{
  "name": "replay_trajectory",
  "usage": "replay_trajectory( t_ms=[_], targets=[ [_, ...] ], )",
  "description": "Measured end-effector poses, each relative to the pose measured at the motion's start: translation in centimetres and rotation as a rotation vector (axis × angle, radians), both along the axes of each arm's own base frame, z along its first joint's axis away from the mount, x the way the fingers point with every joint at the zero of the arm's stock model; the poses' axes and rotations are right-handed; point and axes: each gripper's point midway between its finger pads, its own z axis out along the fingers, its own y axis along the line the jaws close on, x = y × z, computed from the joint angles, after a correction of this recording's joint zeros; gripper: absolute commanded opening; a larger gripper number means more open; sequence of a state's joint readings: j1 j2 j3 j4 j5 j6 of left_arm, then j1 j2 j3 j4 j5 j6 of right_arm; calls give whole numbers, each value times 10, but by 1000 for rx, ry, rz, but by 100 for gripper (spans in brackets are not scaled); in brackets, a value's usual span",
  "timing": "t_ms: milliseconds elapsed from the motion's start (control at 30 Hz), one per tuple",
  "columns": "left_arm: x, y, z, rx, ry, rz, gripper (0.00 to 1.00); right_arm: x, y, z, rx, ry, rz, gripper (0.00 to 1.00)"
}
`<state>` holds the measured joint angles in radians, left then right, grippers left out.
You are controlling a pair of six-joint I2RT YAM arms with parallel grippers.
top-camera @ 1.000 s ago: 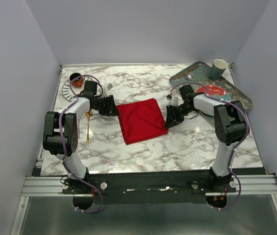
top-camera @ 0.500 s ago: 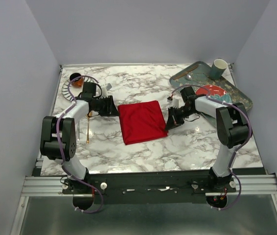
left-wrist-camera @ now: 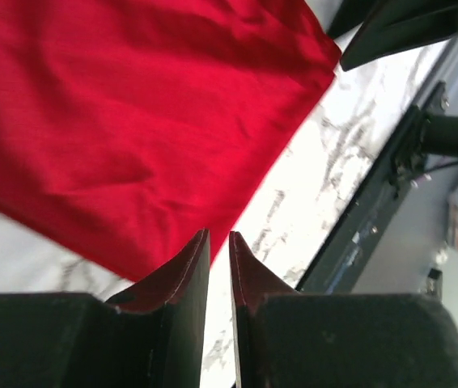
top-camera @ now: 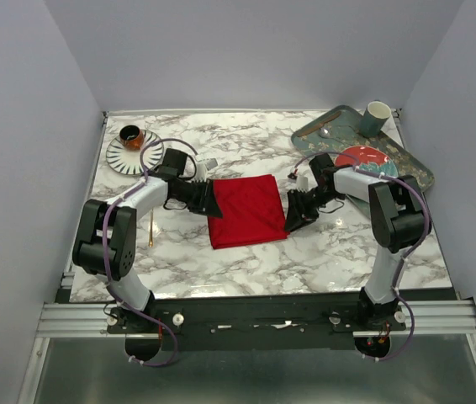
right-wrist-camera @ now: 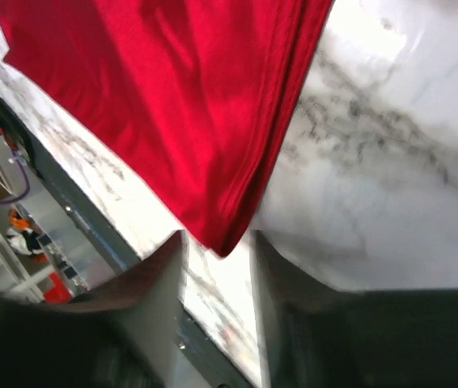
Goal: Fold the napkin into a case and place the utensils inside
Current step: Smooth out the lower triangle-folded napkin at the center of the board.
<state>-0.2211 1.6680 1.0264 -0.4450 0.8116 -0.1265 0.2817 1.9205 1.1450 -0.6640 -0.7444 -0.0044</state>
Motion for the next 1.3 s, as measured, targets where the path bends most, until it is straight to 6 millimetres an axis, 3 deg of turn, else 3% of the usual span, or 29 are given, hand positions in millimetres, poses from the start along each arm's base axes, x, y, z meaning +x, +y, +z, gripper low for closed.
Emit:
replay_trajectory(
  t_ms=[167,267,400,600,800,1033,1167,1300],
  targets=[
    [-26,-19,0,-53,75,-58,20,-1,-6,25,-9,-86,33,55],
    [-32,-22,-2,-69,112,-54,17,2,-4,49,17,-167,40,54],
    [-34,-24,-8,-72,140,-48,13,5,7,61,69,-182,40,50],
    [-51,-21,-34,-50,238,-43,13,-5,34,41,120,-57,50,49],
    [-73,-14,-67,-9,371,-35,12,-17,39,9,99,41,55,46],
    [-74,-13,-69,-29,411,-23,17,-24,37,-2,88,93,43,43],
    [-80,-13,-67,-58,405,-31,26,-24,35,-3,83,82,54,44],
    [-93,-10,-47,-72,306,-81,30,-24,28,-1,59,17,103,48]
  ],
)
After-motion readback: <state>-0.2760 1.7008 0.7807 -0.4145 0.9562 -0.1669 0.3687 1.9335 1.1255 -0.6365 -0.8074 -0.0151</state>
